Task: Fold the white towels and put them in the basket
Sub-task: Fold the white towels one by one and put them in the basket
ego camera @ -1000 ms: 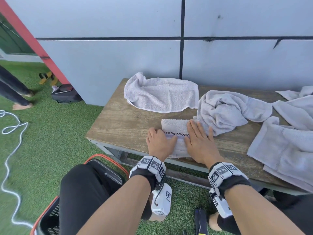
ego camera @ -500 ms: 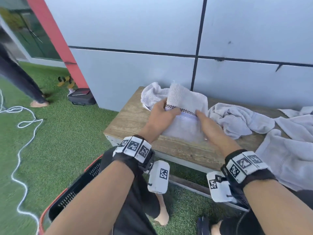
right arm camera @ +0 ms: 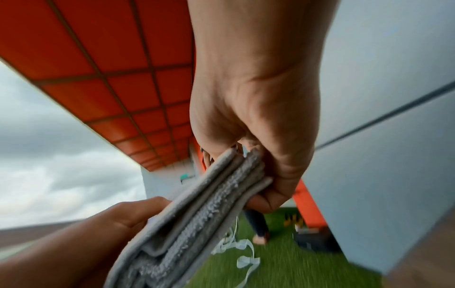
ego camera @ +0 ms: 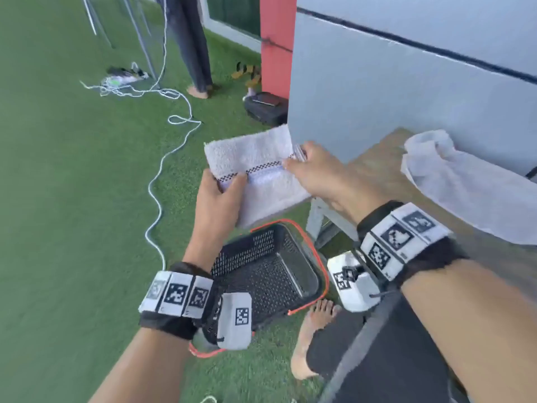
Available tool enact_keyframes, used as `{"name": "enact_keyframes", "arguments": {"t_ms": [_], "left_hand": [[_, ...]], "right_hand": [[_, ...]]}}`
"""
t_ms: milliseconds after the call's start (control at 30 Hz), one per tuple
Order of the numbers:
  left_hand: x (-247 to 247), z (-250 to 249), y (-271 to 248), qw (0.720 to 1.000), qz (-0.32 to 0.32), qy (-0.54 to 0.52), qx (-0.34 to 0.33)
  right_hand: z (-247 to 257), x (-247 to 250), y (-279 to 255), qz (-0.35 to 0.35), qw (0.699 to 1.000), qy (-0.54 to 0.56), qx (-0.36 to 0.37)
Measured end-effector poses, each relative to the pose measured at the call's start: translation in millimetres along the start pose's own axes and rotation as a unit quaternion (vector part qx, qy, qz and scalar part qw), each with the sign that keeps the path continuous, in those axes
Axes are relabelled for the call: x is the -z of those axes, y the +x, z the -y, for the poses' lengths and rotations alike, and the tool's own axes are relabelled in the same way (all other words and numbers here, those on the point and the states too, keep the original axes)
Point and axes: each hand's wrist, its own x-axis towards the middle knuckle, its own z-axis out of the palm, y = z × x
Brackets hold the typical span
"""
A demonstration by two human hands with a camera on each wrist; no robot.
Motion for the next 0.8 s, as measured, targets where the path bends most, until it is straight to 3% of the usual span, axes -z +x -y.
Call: {"name": "enact_keyframes", "arguments": {"t_ms": [133,333,667,800], "left_hand": [[24.1,107.0,-6.5,0.977,0.039,0.122,0.173],[12.1,235.2,-32.8,0.915,0.068,0.209,0.339],[4.0,329.9,-28.4,0.881,0.053,0.281,0.376],[-0.8,341.3,-16.8,0.841,0.101,0.332,0.416]], "right_hand": [[-54.8,-104.9,28.4,0.123,0.985,-0.041,-0.117],[-159.1,-221.1,35.5,0.23,0.944,-0.076,-0.225],[-226.7,-294.8,59.2,0.324,0.914,-0.094,-0.226],[-231.6,-298.9,65.4,0.344,0.906,-0.115,-0.216]]}}
